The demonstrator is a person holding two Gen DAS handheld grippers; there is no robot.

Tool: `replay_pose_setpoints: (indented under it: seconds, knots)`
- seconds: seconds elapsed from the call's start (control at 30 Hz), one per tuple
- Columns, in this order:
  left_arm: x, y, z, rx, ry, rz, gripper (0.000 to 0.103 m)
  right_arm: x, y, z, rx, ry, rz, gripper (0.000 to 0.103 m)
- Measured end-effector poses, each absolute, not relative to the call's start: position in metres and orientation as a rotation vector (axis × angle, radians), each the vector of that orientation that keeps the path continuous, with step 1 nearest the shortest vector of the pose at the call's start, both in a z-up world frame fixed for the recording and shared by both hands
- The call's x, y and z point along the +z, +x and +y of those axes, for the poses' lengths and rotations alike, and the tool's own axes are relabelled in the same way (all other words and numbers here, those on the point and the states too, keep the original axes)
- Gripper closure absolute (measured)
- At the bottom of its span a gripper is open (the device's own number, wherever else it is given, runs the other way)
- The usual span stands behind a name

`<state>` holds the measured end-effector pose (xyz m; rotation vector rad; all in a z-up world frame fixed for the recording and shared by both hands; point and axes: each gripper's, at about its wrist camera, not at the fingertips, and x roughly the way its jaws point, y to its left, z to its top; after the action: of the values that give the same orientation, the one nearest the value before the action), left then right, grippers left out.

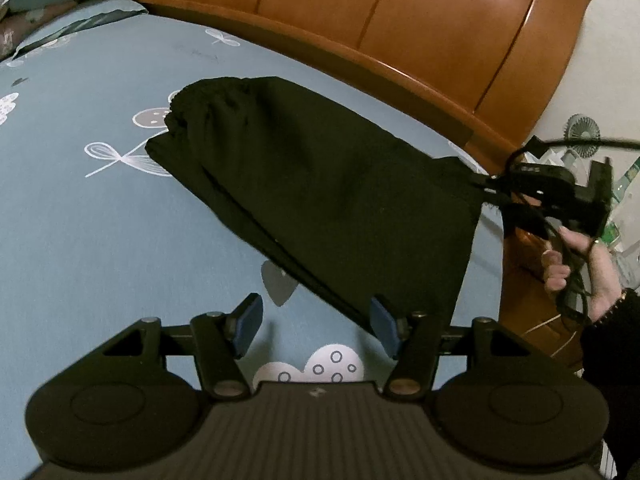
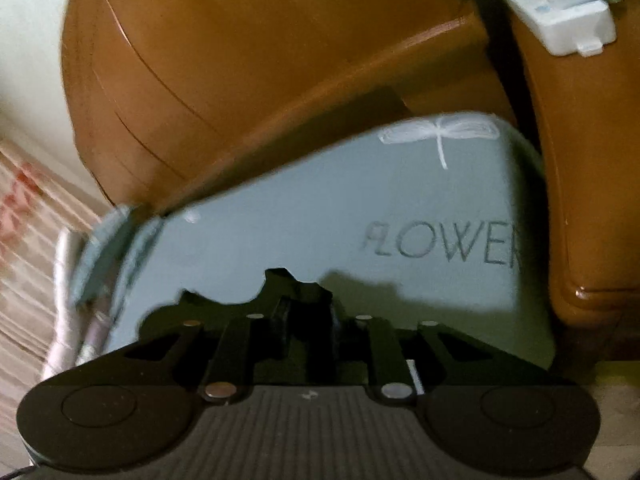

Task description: Fold clothes

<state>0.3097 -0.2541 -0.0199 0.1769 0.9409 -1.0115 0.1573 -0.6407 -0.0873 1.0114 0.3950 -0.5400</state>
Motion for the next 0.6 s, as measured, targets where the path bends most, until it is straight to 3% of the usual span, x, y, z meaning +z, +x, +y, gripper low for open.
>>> replay_pose_setpoints:
  seconds: [0.23,0.4,0.6]
  knots:
    - [-0.020,0.305,-0.260,-1.035,0.222,0.928,0.041,-0.082,0.134,-0.623,-0.507,1.010,0.349,0.054]
    - [-0.024,0.298,-0.269,-1.062,0.263,0.918,0.040,-0.062,0.151,-0.589,-0.477,0.663,0.424,0.040]
    - [-0.028,0.299,-0.263,-1.036,0.281,0.928,0.040,-0.079,0.169,-0.596,-0.429,0.590,0.526,0.041]
